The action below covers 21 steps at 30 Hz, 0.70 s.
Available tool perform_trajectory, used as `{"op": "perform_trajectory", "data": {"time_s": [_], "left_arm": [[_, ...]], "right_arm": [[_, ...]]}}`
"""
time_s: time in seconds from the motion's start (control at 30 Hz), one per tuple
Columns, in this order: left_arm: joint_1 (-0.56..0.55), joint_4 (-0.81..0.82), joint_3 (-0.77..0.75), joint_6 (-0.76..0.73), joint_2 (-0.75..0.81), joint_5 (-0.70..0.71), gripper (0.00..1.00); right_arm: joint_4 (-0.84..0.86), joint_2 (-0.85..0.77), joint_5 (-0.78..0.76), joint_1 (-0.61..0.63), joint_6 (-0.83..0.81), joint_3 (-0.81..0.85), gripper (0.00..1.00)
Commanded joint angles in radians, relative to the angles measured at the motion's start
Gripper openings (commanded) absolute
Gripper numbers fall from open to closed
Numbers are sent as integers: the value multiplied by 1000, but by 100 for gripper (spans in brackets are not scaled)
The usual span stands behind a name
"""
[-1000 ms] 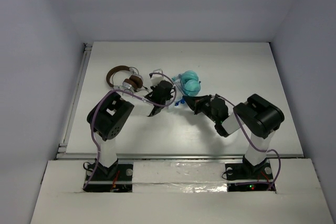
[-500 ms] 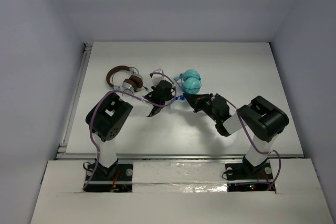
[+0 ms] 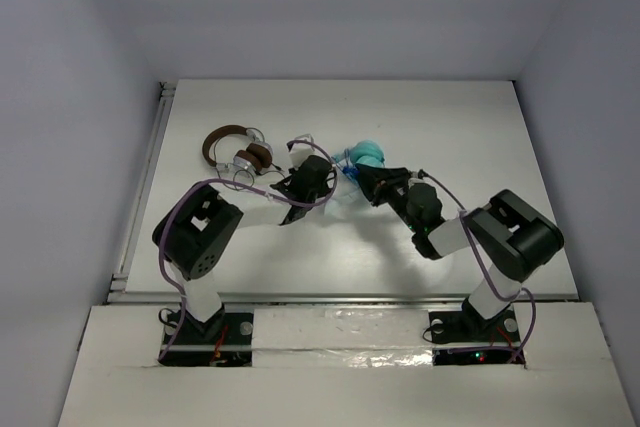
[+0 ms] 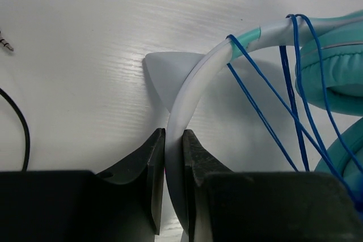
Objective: Wrap the headphones
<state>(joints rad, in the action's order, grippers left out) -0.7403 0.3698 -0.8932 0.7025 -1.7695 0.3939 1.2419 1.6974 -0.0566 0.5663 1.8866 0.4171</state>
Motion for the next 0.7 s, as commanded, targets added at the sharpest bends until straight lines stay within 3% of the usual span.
{"op": "perform_trajectory", "data": {"time_s": [0.0, 0.07, 0.2, 0.27, 0.3, 0.33, 0.43, 0.47, 0.67], "left_arm": [[-42, -69, -44, -66, 74, -46, 0], [-42, -106, -62, -84, 85, -33, 0], [-42, -160, -119, -141, 99, 0, 0], [-42, -184, -142, -176, 104, 16, 0], [-42, -190, -167, -188, 104, 17, 0], [-42, -204, -179, -205, 101, 19, 0], [-42, -210, -210, -219, 93, 11, 0], [-33, -207, -211, -225, 91, 4, 0], [-22, -164, -197, -248, 93, -49, 0]], "right_arm": [[49, -61, -26, -9, -128, 72, 34], [-89, -99, -8, -9, -197, 86, 51], [-289, -194, 4, -9, -319, 97, 57], [-444, -257, 27, -9, -418, 121, 71], [-497, -277, 32, 1, -452, 147, 73], [-554, -298, 38, 1, -507, 156, 85], [-668, -393, 43, 1, -584, 152, 80], [-705, -421, 46, 1, -612, 147, 99], [-876, -685, 37, 1, -744, 138, 100]]}}
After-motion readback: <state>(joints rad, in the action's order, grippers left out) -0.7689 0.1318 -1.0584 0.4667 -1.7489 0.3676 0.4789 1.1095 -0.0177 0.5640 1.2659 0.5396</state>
